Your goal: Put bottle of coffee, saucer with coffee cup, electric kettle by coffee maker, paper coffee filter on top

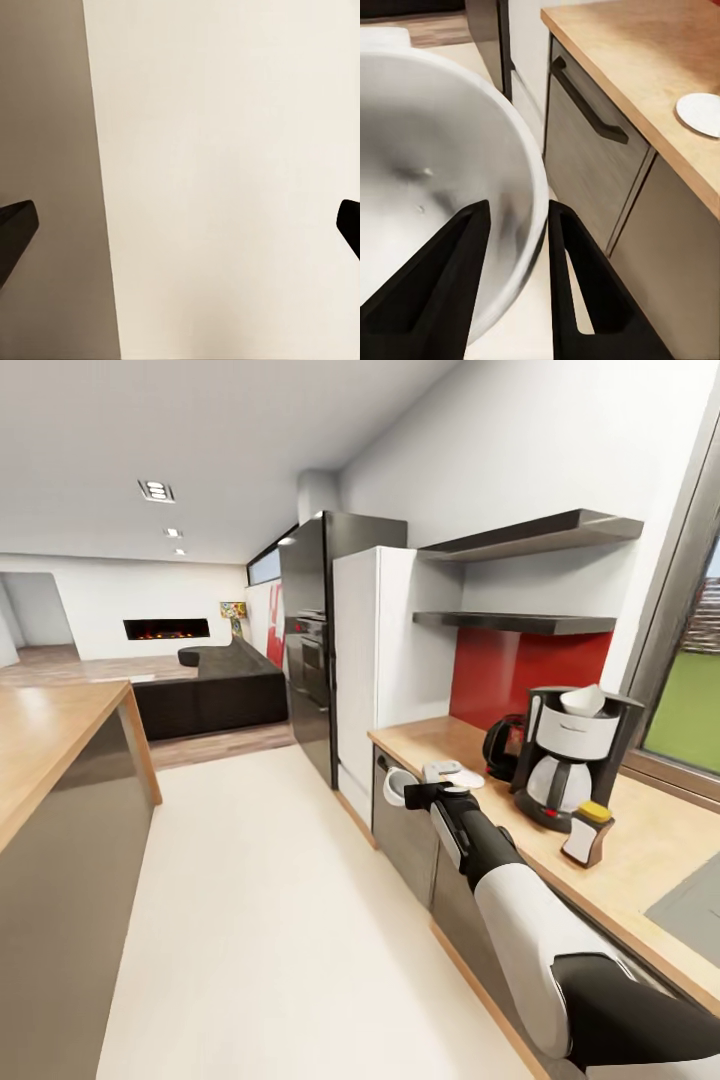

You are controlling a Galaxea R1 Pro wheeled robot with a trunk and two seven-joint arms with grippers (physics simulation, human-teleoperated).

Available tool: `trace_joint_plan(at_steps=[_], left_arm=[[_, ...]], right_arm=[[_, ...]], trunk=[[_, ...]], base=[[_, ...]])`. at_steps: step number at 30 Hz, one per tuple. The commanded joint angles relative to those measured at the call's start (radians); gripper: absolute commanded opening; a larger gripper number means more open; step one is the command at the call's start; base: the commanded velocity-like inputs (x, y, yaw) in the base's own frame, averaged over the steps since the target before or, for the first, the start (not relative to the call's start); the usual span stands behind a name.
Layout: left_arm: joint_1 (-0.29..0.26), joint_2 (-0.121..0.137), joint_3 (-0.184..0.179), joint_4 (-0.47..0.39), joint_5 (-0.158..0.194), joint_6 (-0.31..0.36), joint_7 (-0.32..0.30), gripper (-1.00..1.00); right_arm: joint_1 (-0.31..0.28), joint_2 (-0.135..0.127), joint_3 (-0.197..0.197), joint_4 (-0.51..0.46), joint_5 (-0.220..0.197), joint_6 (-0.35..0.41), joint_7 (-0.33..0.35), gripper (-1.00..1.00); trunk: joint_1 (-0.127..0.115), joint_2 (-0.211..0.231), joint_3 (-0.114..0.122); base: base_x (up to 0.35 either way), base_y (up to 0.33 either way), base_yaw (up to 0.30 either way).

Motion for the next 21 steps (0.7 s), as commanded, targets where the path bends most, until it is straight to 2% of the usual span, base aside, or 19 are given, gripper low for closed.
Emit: trace_joint_plan(at_steps=[1,8,21], left_arm=[[0.001,0.000,-0.003,-0.001,0.008,-0.001,0.000,1.00],[0.001,0.000,-0.003,-0.001,0.008,-0.001,0.000,1.00],[0.001,0.000,-0.003,-0.001,0.008,-0.001,0.000,1.00]], right_arm=[[0.000,0.001,-0.003,-0.001,0.008,0.005,0.003,-1.00],[0.000,0.001,-0.003,-0.001,0.008,0.005,0.002,-1.00],[0.000,0.001,-0.003,-0.001,0.008,0.006,0.002,-1.00]], trunk=[[0.001,0.000,0.000],[0.001,0.000,0.000],[0.001,0.000,0.000]], base=[[0.293,0.216,0.000],[0.302,0.178,0.000],[0.332,0.014,0.000]])
